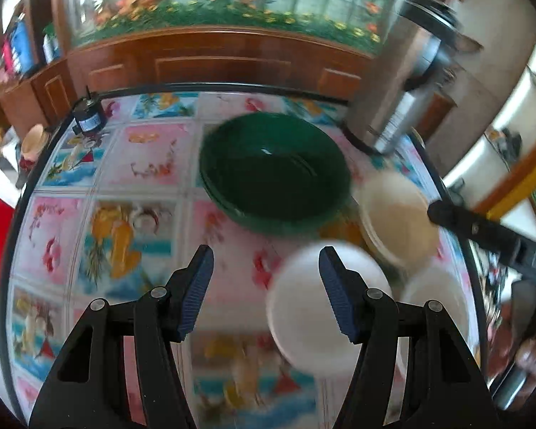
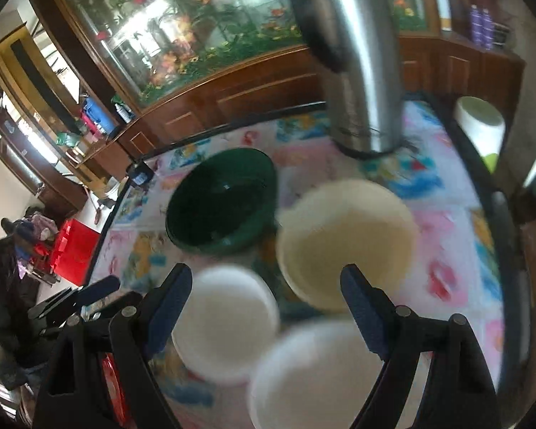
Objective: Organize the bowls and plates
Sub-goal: 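Grasp the green basin's rim with the left gripper, then lift the green basin and carry it toward the stacked red plates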
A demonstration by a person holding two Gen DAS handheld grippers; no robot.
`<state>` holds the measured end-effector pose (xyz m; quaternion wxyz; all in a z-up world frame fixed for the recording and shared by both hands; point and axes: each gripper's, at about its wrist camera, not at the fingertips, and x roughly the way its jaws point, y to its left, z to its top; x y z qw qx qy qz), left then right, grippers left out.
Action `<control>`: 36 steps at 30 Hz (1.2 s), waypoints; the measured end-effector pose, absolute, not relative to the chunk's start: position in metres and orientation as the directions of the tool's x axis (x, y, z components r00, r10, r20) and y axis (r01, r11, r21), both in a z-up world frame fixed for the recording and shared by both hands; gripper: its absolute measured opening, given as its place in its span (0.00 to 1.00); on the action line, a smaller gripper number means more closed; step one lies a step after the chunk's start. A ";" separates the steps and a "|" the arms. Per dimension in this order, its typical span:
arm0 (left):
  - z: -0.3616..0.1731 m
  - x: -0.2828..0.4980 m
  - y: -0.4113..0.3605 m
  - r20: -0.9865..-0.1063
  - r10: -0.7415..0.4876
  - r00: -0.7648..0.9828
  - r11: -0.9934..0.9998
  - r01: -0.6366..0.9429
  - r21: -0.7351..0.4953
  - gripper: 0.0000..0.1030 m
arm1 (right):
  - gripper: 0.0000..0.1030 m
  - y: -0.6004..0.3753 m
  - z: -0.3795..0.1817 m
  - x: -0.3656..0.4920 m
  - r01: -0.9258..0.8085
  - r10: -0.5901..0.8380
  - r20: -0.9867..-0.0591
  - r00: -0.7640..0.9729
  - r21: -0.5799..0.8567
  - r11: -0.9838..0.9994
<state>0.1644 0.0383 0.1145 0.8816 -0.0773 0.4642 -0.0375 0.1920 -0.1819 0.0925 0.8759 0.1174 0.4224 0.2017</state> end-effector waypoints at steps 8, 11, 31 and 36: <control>0.083 0.233 0.081 -0.823 -0.149 0.548 0.963 -0.110 -0.247 0.60 | 0.83 -0.136 0.071 0.268 -0.259 0.439 -0.738 0.512 0.355 0.898; 0.072 0.249 0.088 -0.834 -0.153 0.530 0.957 -0.129 -0.258 0.60 | 0.83 -0.134 0.057 0.286 -0.241 0.443 -0.750 0.491 0.371 0.897; 0.070 0.240 0.096 -0.854 -0.146 0.499 0.970 -0.097 -0.222 0.23 | 0.27 -0.114 0.075 0.253 -0.350 0.403 -0.738 0.541 0.238 0.906; 0.108 0.192 0.111 -0.825 -0.155 0.543 0.969 -0.078 -0.233 0.23 | 0.28 -0.101 0.103 0.211 -0.381 0.410 -0.700 0.585 0.209 0.901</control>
